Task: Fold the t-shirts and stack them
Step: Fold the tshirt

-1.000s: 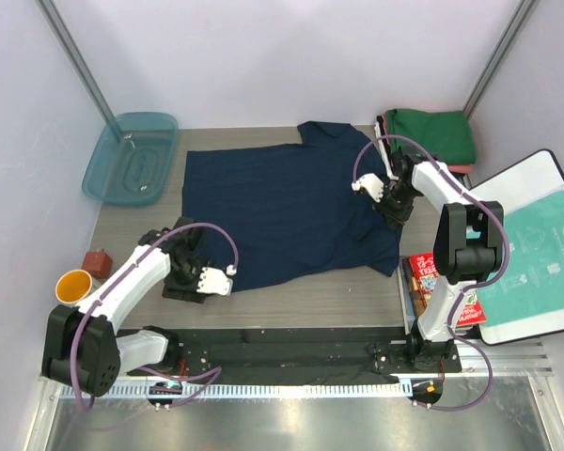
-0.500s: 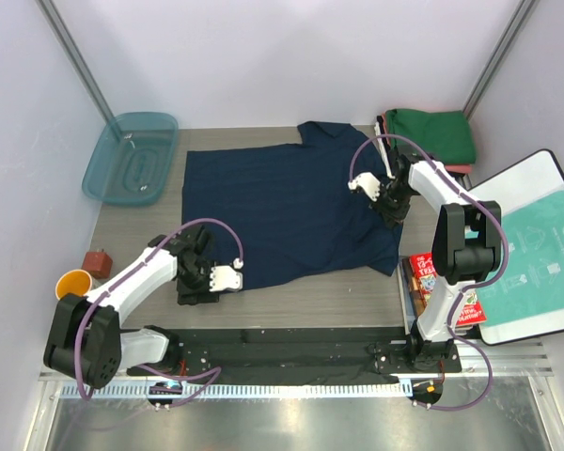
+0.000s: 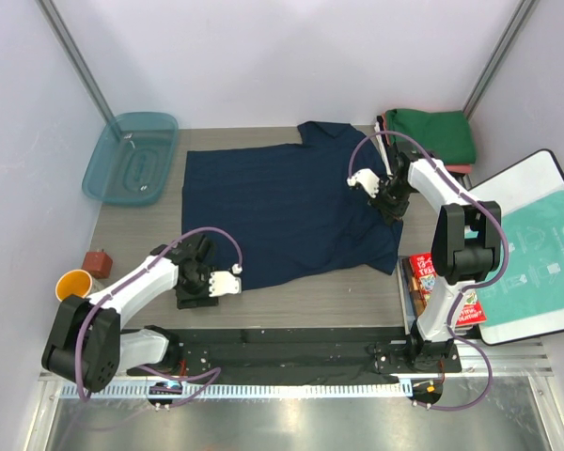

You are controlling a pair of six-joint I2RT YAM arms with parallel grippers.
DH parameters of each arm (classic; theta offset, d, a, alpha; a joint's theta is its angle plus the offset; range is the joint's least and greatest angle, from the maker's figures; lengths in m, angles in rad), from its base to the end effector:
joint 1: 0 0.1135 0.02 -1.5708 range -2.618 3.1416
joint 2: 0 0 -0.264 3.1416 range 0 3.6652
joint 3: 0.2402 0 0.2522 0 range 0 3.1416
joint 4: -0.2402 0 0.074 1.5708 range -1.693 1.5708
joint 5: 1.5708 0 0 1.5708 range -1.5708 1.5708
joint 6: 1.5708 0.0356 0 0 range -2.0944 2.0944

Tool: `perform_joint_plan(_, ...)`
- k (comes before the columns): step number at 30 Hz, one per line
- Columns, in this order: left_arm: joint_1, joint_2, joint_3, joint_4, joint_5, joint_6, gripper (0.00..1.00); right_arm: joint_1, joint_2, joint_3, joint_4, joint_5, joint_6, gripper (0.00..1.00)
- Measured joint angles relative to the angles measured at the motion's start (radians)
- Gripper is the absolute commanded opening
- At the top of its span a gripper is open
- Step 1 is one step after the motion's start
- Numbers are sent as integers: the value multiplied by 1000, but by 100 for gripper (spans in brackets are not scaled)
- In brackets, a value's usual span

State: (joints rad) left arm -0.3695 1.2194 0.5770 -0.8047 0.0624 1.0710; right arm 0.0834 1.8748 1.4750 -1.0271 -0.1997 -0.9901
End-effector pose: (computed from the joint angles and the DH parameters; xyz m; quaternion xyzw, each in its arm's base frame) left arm 0.1621 -0.0652 0.1540 0.6594 0.7486 -0.0080 0.0687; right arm 0.3618 0.0373 0.2175 -0.5136 0.8492 0.0580 0.1078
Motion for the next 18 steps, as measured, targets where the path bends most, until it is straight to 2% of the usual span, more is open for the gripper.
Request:
perform_joint_plan(1, -2, 3, 0, 0, -4, -3, 57, 0, 0, 1, 0, 0, 0, 1)
perform_joint_plan(4, -4, 18, 0, 1, -18, -19, 38, 2, 0, 2, 0, 0, 0, 1)
perform_joint_plan(5, -4, 22, -1, 2, -27, -21, 20, 3, 0, 3, 0, 0, 0, 1)
perform_joint_plan(7, -4, 30, -3, 15, -51, -21, 0, 3, 0, 3, -1, 0, 0, 1)
perform_joint_plan(14, -4, 31, -8, 100, -124, -15, 0, 3, 0, 12, -3, 1, 1, 1)
perform_joint_plan(18, -3, 8, -7, 81, -100, -12, 0, 3, 0, 12, -5, 5, -1, 1)
